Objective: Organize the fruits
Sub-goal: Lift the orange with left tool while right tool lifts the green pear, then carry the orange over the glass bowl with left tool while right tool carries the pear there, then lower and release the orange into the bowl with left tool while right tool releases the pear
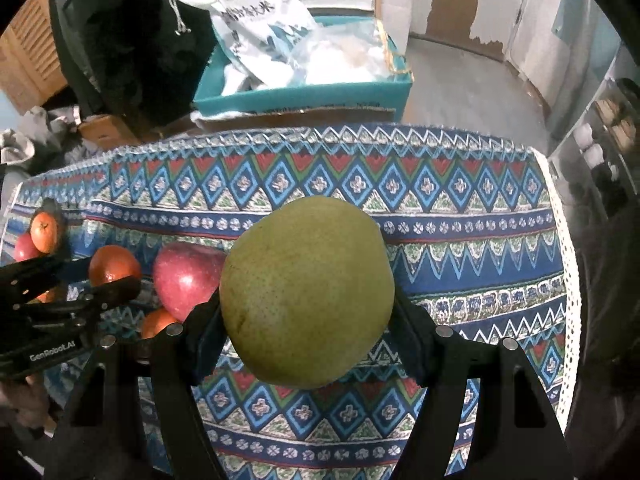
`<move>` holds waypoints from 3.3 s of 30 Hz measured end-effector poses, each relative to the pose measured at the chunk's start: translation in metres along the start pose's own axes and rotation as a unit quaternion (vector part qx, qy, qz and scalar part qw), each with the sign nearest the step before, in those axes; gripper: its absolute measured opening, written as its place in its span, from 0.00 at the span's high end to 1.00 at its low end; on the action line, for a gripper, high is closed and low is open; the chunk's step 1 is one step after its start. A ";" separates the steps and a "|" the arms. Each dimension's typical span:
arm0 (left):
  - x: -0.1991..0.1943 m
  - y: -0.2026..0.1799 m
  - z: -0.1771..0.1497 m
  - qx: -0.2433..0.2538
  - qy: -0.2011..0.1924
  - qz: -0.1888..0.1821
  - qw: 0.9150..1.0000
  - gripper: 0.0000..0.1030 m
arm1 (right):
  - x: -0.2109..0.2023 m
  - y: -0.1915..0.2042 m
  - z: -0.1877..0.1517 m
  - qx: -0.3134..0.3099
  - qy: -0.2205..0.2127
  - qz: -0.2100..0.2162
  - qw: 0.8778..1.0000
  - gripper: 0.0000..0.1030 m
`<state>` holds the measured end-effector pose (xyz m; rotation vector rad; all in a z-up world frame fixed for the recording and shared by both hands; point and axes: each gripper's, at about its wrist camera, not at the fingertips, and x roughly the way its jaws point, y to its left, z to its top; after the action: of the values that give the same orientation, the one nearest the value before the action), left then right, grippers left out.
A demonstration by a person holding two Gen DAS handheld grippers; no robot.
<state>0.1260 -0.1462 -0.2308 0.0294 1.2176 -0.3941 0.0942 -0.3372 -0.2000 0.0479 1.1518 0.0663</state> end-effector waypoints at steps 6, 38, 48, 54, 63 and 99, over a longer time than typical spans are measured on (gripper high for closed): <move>-0.021 0.003 -0.004 -0.005 -0.015 -0.009 1.000 0.53 | -0.017 0.014 0.003 -0.012 -0.020 0.014 1.000 0.30; -0.113 0.103 -0.066 -0.085 -0.074 0.019 0.993 0.53 | -0.046 0.160 0.023 -0.111 -0.041 0.113 0.987 0.30; -0.124 0.143 -0.086 -0.119 -0.077 0.032 0.989 0.53 | -0.041 0.209 0.023 -0.142 -0.030 0.132 0.981 0.30; -0.130 0.162 -0.096 -0.132 -0.082 0.045 0.987 0.53 | -0.035 0.236 0.021 -0.163 -0.022 0.136 0.977 0.30; -0.120 0.185 -0.115 -0.150 -0.061 0.054 0.985 0.53 | -0.025 0.270 0.023 -0.182 -0.009 0.148 0.972 0.30; -0.139 0.264 -0.142 -0.245 -0.064 0.092 0.963 0.38 | 0.020 0.351 0.025 -0.215 0.043 0.183 0.958 0.30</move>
<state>0.0398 0.1718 -0.2028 -0.3028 1.1450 0.0735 0.1157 0.0144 -0.1829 -0.1302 1.1814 0.6523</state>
